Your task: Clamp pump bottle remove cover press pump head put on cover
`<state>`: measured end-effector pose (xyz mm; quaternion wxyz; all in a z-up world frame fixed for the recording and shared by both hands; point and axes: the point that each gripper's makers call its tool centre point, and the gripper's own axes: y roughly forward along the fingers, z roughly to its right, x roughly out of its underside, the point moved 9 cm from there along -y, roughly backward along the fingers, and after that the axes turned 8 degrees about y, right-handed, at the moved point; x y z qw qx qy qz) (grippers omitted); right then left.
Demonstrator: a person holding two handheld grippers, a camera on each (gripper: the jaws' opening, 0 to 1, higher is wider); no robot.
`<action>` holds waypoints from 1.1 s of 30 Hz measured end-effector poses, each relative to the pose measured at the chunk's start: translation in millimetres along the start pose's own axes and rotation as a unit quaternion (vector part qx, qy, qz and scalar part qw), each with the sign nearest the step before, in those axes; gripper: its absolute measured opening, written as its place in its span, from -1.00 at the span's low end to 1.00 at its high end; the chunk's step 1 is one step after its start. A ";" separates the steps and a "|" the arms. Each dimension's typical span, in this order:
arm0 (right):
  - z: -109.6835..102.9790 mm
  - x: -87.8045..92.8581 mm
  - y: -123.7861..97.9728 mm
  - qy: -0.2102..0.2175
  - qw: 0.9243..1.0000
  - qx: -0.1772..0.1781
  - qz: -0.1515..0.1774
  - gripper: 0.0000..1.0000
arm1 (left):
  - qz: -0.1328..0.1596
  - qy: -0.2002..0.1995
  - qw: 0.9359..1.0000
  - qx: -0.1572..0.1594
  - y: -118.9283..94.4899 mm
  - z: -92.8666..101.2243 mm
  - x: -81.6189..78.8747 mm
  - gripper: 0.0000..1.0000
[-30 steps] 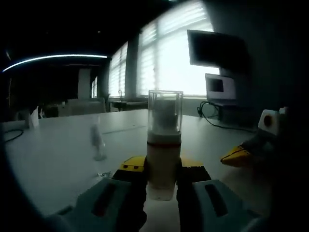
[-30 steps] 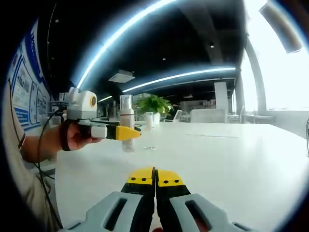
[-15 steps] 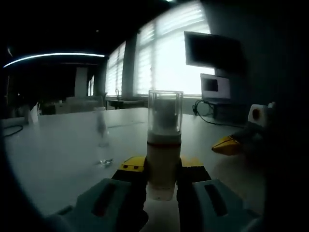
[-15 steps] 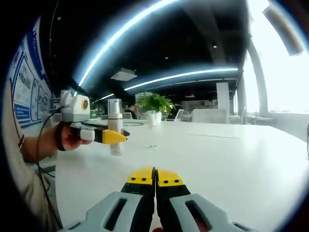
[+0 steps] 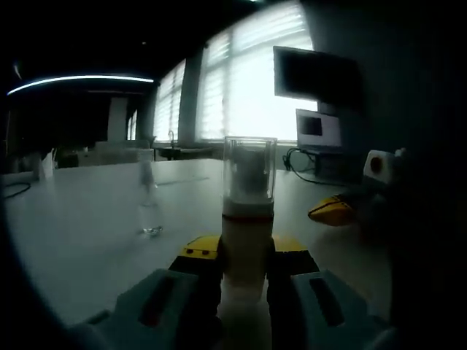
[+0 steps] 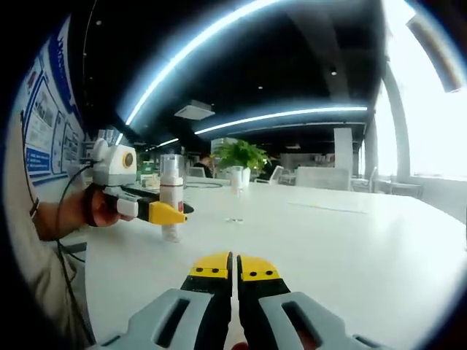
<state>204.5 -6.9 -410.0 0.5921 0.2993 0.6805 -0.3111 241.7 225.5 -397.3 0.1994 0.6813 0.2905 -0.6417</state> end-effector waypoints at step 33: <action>-21.8 -28.8 -5.1 -0.019 0.999 0.001 0.033 -0.98 | 0.024 0.016 0.999 0.035 -0.6 10.4 10.7 -0.72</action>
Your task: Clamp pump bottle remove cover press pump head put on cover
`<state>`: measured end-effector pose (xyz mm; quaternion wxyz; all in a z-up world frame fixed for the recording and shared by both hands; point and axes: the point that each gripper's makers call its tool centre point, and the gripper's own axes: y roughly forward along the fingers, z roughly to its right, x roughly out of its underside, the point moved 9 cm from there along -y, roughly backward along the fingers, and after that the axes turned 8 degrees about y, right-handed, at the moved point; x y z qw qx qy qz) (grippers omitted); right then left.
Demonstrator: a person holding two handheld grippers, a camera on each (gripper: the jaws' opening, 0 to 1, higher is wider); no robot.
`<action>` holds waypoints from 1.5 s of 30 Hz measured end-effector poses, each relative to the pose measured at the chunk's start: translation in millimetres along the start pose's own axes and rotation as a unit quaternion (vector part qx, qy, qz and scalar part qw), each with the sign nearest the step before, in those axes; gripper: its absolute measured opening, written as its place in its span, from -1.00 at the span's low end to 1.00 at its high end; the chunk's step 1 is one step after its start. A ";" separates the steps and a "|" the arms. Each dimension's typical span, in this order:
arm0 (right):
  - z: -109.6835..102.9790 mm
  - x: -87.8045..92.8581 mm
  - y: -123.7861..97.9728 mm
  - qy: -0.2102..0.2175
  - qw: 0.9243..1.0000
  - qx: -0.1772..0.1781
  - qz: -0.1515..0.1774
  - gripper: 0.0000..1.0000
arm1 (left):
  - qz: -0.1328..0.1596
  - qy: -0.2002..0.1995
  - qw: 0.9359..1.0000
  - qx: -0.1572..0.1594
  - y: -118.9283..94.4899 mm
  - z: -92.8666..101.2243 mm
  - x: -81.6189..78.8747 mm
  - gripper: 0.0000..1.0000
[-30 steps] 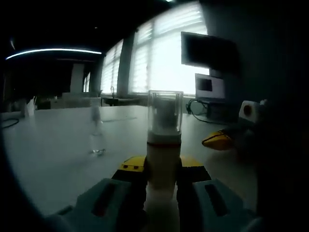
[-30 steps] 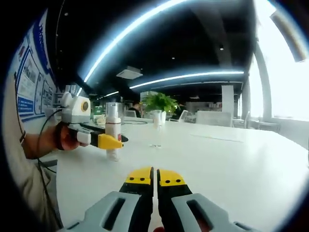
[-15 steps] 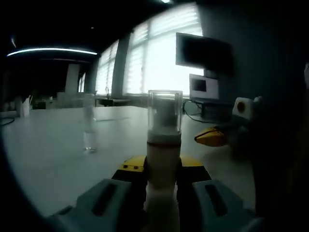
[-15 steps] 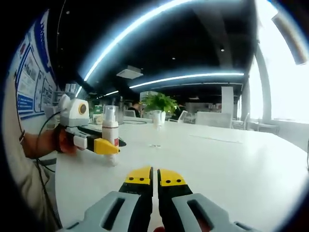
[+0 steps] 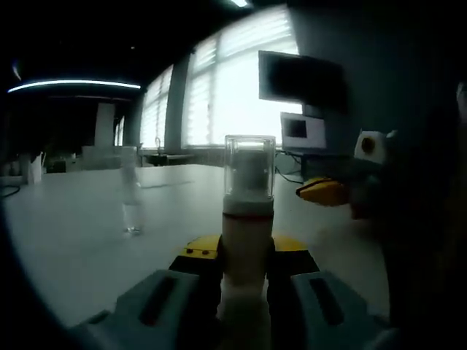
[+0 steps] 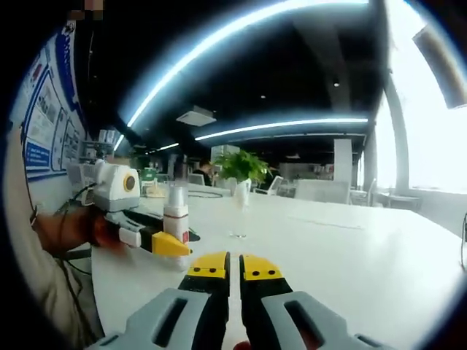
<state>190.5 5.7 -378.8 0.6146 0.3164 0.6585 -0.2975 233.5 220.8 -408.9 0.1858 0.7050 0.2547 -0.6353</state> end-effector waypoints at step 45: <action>-59.0 -44.5 39.0 0.006 0.998 -0.068 0.012 -0.64 | -0.008 0.001 1.000 -0.003 1.8 0.3 0.6 -0.72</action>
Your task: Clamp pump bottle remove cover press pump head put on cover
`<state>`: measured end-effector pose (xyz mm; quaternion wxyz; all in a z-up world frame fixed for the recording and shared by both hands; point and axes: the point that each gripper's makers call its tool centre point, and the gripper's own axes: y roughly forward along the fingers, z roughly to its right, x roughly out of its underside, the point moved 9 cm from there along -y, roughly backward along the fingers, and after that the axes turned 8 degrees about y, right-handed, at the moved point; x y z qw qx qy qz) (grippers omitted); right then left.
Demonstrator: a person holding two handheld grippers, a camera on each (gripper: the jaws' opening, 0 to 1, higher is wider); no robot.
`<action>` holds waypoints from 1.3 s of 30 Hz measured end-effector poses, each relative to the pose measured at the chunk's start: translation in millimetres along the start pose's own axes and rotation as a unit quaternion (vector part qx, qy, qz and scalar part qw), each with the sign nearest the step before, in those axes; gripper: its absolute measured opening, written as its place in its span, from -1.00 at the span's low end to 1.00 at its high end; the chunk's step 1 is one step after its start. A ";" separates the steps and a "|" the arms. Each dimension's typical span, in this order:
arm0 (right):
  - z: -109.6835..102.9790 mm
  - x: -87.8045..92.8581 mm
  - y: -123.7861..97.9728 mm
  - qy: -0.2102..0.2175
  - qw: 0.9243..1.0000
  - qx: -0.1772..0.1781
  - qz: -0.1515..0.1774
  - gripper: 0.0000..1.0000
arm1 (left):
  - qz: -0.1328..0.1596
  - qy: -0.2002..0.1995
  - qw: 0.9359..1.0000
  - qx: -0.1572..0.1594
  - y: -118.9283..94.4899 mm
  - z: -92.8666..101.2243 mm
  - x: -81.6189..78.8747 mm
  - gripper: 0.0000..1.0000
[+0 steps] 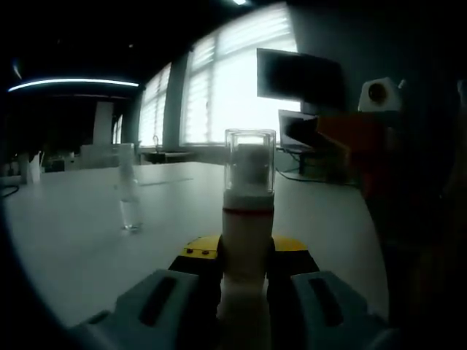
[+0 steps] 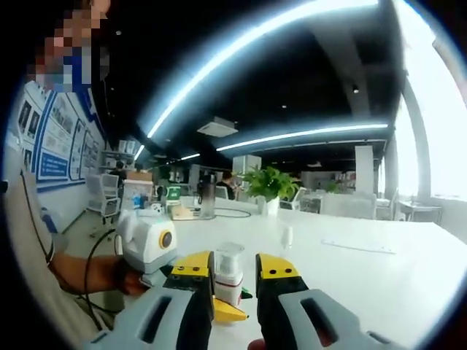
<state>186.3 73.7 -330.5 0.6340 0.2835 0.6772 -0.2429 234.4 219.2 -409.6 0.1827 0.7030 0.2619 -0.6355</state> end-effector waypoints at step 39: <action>-12.0 7.8 55.5 0.000 0.998 0.046 -0.042 -0.54 | -0.001 -0.001 1.000 -0.005 -1.3 -1.2 0.8 -0.72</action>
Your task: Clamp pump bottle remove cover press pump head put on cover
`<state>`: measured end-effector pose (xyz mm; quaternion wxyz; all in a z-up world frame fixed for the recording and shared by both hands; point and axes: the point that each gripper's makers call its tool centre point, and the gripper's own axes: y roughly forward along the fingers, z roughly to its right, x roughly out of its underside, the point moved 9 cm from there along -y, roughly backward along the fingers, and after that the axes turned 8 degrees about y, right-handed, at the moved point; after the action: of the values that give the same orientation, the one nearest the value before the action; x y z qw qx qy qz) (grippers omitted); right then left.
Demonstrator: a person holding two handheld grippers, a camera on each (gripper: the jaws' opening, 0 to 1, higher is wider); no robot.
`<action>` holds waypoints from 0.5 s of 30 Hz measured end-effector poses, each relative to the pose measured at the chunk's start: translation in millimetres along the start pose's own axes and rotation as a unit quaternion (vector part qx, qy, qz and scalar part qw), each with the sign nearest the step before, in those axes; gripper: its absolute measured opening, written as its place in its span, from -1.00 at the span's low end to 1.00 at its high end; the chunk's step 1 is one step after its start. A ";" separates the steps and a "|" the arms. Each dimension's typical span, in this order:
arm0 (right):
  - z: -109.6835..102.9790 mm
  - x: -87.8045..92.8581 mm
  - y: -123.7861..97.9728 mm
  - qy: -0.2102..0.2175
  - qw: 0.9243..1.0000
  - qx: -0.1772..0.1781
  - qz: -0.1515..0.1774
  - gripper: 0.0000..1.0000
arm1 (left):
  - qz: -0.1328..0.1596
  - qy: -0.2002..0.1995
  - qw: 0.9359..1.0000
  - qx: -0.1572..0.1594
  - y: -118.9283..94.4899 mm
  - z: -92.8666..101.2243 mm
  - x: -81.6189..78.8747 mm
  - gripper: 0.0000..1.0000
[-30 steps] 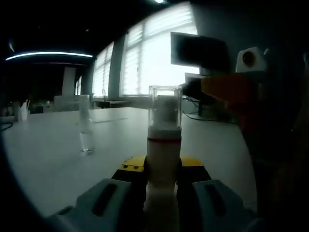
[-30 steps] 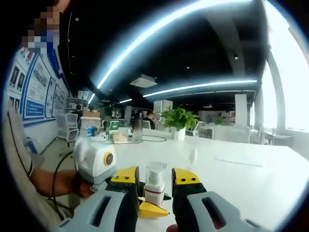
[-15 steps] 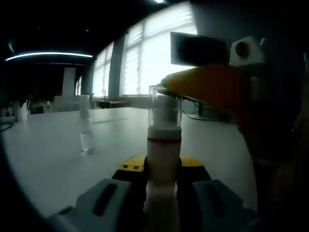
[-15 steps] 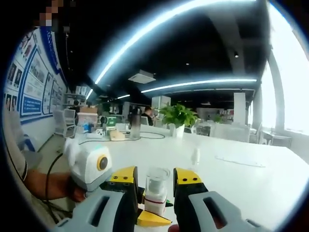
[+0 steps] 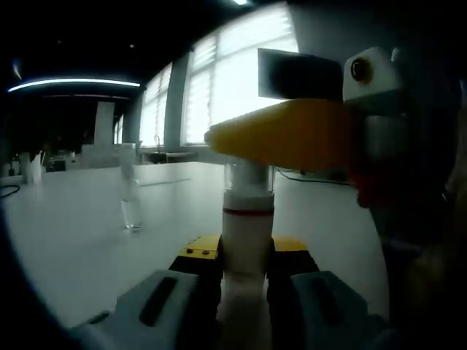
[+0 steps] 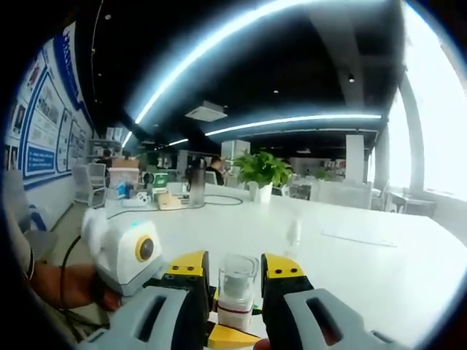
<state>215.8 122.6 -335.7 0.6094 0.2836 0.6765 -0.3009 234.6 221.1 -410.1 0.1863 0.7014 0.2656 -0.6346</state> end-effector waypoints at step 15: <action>-0.6 3.0 0.8 0.003 1.000 0.021 -0.001 -0.68 | 0.000 0.002 1.000 0.002 -0.4 -2.4 0.9 -0.72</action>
<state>215.7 123.6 -338.7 0.6009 0.2967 0.6723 -0.3145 236.3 222.9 -410.7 0.1846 0.7027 0.2650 -0.6340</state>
